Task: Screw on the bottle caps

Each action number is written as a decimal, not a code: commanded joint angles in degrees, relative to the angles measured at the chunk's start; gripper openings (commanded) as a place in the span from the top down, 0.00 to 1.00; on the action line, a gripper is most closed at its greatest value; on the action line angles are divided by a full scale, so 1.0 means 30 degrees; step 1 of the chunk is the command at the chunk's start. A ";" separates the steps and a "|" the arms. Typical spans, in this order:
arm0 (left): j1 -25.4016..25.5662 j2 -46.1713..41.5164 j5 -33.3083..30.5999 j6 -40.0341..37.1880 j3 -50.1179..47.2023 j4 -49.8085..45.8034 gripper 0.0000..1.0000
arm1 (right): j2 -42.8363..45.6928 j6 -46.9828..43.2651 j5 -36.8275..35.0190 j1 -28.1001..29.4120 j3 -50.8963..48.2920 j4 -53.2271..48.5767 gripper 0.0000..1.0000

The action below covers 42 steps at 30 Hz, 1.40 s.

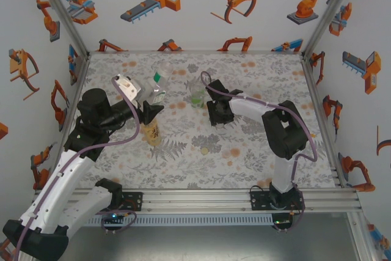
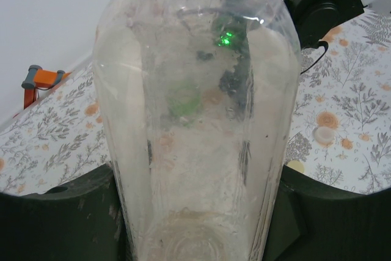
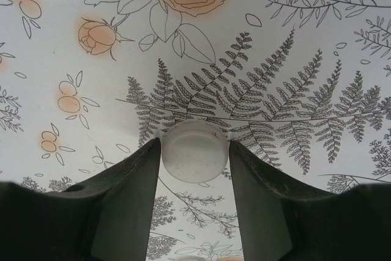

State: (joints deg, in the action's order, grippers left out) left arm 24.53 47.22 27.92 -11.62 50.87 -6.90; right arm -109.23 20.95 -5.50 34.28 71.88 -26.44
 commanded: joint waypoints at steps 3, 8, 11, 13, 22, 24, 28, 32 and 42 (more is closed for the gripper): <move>-0.0143 -0.0087 0.0371 0.0210 -0.0135 0.0566 0.95 | -0.0944 -0.0742 -0.0335 -0.0178 -0.0199 -0.0493 0.54; -0.0122 -0.0038 0.0386 0.0217 -0.0141 0.0562 0.95 | -0.0669 -0.0626 -0.0325 -0.0178 -0.0228 -0.0724 0.57; -0.0131 0.0110 0.0530 0.0170 -0.0112 0.0518 0.95 | -0.0074 -0.0558 -0.0392 -0.0178 -0.0364 -0.0796 0.61; -0.0122 0.0168 0.1077 -0.0072 -0.0090 0.0362 0.93 | 0.0535 -0.0523 -0.0445 -0.0178 -0.0604 -0.0754 0.65; 0.1409 0.0960 0.2914 -0.1658 0.0824 -0.1638 0.87 | 0.5121 -0.0593 -0.0250 -0.0244 -0.2882 -0.0680 0.69; 0.2592 0.1005 0.2132 -0.2197 0.0899 -0.1917 0.87 | 0.6505 -0.0677 -0.0032 -0.0287 -0.3502 -0.0735 0.70; 0.4684 0.1461 0.1020 -0.3096 0.1731 -0.3414 0.87 | 0.9428 -0.1126 0.0769 -0.0307 -0.4504 -0.0848 0.72; 0.6169 0.2063 0.1208 -0.3258 0.2247 -0.4409 0.87 | 1.2498 -0.1939 0.1649 -0.0310 -0.5034 -0.1203 0.74; 0.9396 0.1550 -0.0625 -0.2192 -0.0877 -0.2409 0.87 | 1.9870 -0.4822 0.4799 -0.0302 -0.6896 0.0571 0.84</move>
State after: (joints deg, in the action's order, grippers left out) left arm 52.16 52.97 28.21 -19.57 50.87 -17.19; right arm -53.17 10.15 4.45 33.56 52.49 -27.44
